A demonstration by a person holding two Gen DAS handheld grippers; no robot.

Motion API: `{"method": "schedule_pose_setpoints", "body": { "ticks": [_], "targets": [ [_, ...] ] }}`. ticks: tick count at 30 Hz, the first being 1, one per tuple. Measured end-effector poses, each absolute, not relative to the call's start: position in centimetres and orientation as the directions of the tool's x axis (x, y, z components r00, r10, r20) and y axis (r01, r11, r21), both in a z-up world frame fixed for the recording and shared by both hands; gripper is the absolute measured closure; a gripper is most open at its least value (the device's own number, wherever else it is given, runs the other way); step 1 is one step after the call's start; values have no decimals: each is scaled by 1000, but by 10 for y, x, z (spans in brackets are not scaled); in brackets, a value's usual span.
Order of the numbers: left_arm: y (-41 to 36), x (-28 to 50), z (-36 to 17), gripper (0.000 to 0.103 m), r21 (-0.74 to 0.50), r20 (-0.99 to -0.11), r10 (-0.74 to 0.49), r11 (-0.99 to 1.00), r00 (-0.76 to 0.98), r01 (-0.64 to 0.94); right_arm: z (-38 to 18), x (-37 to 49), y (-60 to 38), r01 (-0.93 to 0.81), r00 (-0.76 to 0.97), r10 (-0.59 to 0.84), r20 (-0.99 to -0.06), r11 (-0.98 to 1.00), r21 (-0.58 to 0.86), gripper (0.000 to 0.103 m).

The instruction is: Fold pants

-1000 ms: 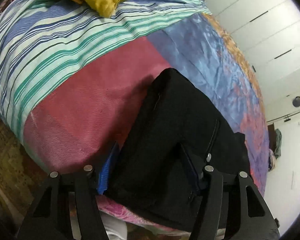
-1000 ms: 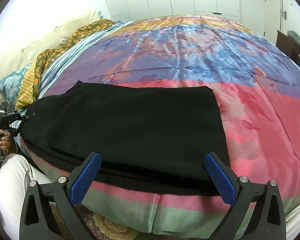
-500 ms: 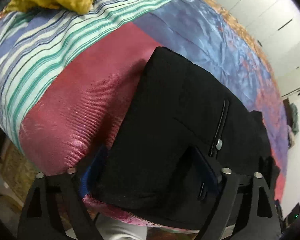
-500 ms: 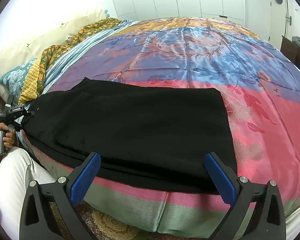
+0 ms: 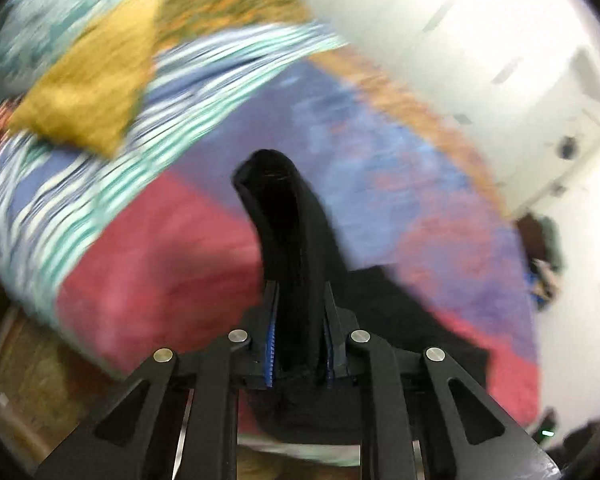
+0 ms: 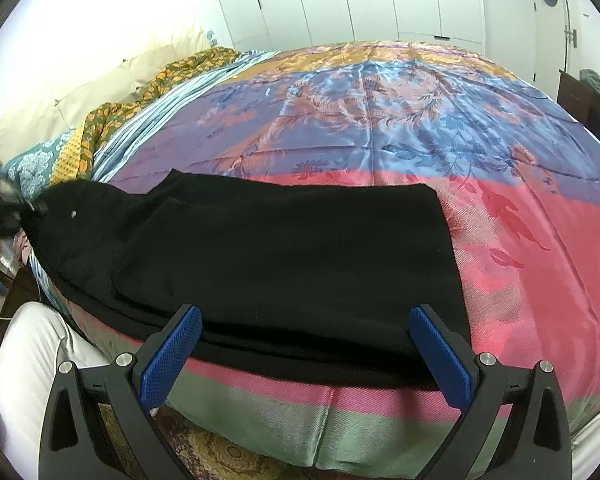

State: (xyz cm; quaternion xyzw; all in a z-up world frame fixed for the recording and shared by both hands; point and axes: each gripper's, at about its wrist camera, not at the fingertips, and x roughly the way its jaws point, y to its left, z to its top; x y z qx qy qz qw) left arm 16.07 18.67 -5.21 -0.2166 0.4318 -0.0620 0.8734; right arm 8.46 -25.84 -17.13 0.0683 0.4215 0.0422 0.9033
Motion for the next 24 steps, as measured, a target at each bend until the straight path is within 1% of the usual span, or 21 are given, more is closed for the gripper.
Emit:
{"method": "schedule_pose_setpoints", "body": {
  "ticks": [3,6,10,12,13,15,16,17,18,19,21,22,23,24],
  "targets": [
    [121,157,-23,87,-424,-685,-363,904,632,59,-168,83,-263,-3,658,128,-742,986,167,1],
    [51,161,-23,88,-407,-683,-420,898,598,166,-164,81,-270,19,676,118,-728,984,177,1],
    [-38,168,-65,87,-390,-733,-464,886,498,253,-158,77,-284,64,699,92,-709,980,190,1],
    [-82,175,-101,75,-407,-774,-493,868,397,285,-157,75,-293,91,705,81,-704,975,203,1],
    [-98,176,-116,75,-399,-799,-486,869,353,294,-156,75,-296,104,708,76,-702,972,210,1],
    [-126,175,-135,75,-313,-868,-406,895,287,319,-156,75,-304,127,711,68,-700,967,223,1],
    [-129,172,-133,75,-291,-878,-388,898,282,329,-154,75,-308,136,714,64,-698,964,228,1],
    [-129,168,-126,75,-292,-872,-397,892,287,345,-152,73,-313,147,720,57,-692,961,232,1],
    [-120,162,-107,74,-319,-840,-441,873,317,370,-150,73,-317,156,725,52,-687,959,237,1],
    [-109,158,-92,70,-330,-816,-464,864,345,380,-148,73,-321,162,729,49,-682,957,242,1],
    [-78,151,-60,37,-328,-761,-479,866,437,378,-141,76,-335,182,740,45,-672,947,264,1],
    [-60,145,-45,33,-313,-730,-465,879,501,359,-140,77,-338,186,740,47,-670,944,271,1],
    [-35,144,-37,33,-283,-706,-422,905,569,319,-136,81,-345,182,741,61,-669,941,287,1],
    [-22,147,-35,38,-254,-707,-377,925,599,282,-134,86,-349,170,741,79,-667,939,299,1]
  ]
}}
